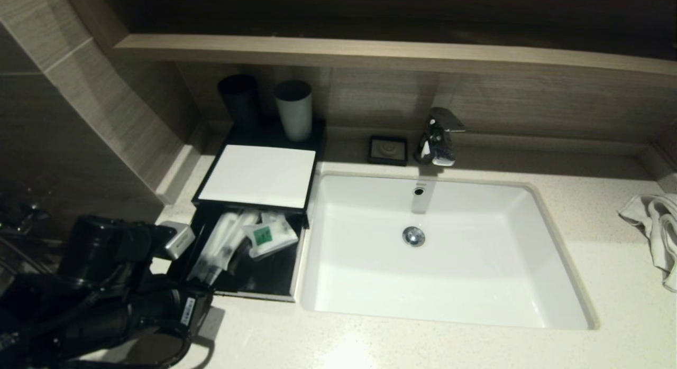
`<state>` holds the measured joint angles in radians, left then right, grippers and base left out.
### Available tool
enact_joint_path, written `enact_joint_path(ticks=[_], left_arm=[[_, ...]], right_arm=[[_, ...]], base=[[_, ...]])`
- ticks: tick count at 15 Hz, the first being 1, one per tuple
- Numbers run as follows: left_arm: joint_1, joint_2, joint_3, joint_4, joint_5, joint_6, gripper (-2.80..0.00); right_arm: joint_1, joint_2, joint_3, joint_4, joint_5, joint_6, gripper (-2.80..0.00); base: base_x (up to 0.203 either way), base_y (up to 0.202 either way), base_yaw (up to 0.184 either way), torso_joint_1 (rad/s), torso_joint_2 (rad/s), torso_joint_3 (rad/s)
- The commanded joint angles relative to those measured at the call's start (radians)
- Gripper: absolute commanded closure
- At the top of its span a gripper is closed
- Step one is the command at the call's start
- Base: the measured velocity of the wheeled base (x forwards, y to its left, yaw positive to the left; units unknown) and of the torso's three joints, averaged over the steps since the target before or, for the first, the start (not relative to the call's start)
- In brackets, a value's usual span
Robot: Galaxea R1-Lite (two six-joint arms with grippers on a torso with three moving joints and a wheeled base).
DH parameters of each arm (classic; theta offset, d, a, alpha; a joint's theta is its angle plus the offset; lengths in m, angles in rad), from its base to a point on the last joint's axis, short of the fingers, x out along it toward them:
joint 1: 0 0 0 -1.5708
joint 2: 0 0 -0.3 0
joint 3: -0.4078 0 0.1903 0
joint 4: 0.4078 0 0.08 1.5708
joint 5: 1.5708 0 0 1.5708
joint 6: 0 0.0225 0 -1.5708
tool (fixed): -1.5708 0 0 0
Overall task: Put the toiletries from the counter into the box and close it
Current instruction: Close the drawer
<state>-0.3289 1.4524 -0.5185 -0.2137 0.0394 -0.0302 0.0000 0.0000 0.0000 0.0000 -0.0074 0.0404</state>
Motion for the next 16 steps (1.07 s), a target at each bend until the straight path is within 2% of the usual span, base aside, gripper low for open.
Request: enact_joint_path(ticks=[1,4,11,16], left_arm=[[0.001,0.016,-0.006,-0.016,0.001,-0.004,0.00],[0.001,0.025,-0.033,-0.018,0.001,-0.041,0.00],[0.001,0.063,-0.064,-0.057,0.002,-0.081,0.00],[-0.001,0.110,-0.064,-0.148,0.029,-0.101,0.00]], right_arm=[[0.000,0.002,0.000,0.000,0.000,0.001,0.00],[0.000,0.002,0.000,0.000,0.000,0.001,0.00],[0.000,0.002,0.000,0.000,0.000,0.000,0.00],[0.000,0.002,0.000,0.000,0.000,0.001,0.00]], base=[[0.000,0.000,0.000,0.000,0.00,0.000],[0.000,0.000,0.000,0.000,0.00,0.000],[0.000,0.000,0.000,0.000,0.00,0.000],[0.000,0.000,0.000,0.000,0.00,0.000]])
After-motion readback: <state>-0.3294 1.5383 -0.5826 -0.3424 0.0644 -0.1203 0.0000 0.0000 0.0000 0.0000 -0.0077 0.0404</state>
